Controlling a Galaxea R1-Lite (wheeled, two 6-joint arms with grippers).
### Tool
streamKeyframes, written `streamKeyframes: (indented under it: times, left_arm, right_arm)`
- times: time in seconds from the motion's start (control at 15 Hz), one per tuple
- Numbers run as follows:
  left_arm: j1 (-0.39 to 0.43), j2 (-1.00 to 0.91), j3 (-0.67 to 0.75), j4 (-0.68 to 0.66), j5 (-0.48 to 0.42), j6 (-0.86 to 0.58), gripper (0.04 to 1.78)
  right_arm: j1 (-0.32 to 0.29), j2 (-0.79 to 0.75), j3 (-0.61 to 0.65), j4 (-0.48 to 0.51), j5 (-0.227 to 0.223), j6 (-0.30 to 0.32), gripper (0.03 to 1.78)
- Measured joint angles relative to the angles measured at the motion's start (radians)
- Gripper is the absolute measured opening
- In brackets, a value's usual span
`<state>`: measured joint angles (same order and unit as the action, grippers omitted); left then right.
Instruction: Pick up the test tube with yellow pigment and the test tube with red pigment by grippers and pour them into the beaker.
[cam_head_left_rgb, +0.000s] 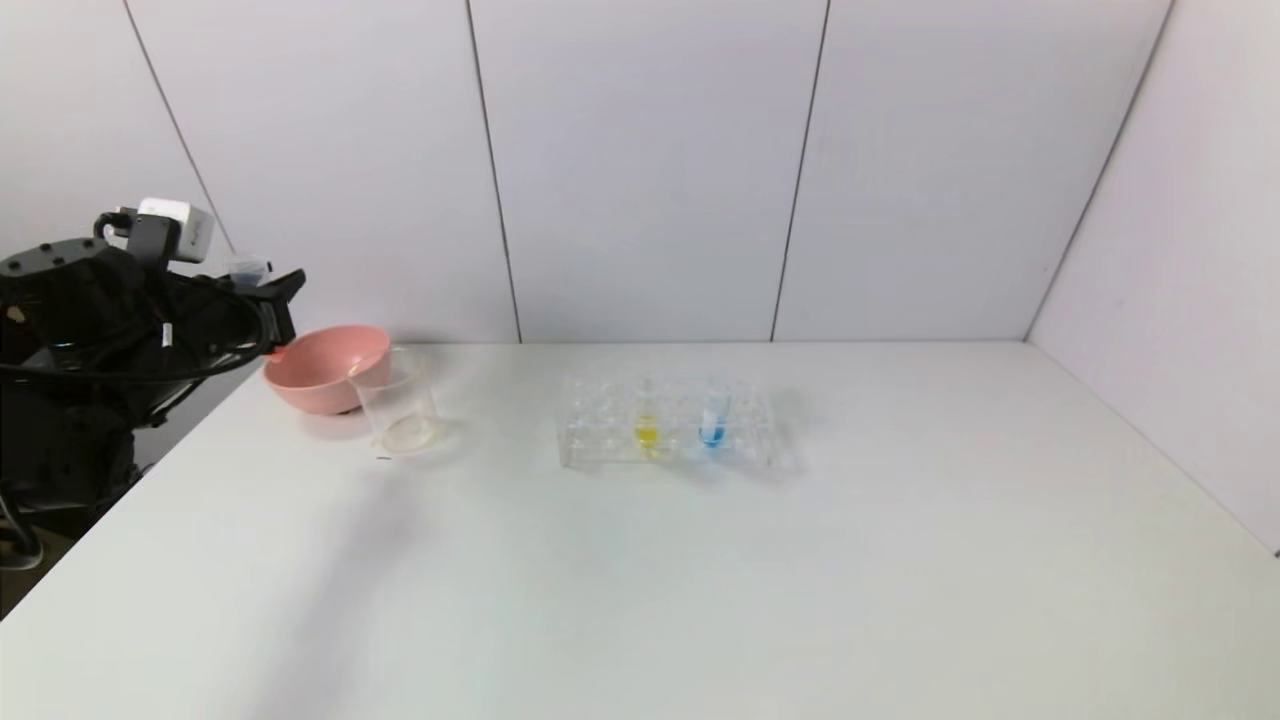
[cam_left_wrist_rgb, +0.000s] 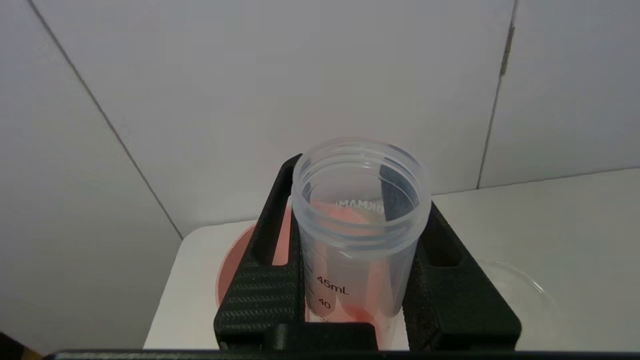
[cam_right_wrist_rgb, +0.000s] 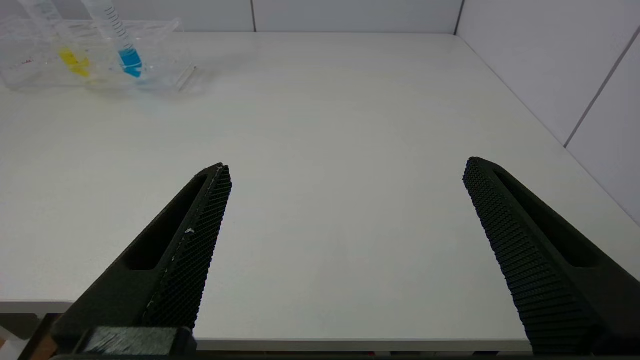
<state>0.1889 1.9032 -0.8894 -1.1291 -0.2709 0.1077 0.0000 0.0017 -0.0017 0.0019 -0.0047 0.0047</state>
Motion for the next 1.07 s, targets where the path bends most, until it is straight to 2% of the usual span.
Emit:
streamKeyframes:
  times: [0.13,0.4,1.07]
  left_arm:
    - [0.025,-0.011,-0.014,0.055,-0.072,0.024,0.53]
    - [0.036,-0.043,-0.059,0.221,-0.121,0.081,0.53]
    - [0.038,0.000,-0.089,0.248,-0.117,0.076,0.53]
  right_arm:
    - [0.000,0.000,0.000,0.000,0.000,0.000,1.70]
    - [0.000,0.000,0.000,0.000,0.000,0.000,1.70]
    - [0.000,0.000,0.000,0.000,0.000,0.000,1.70]
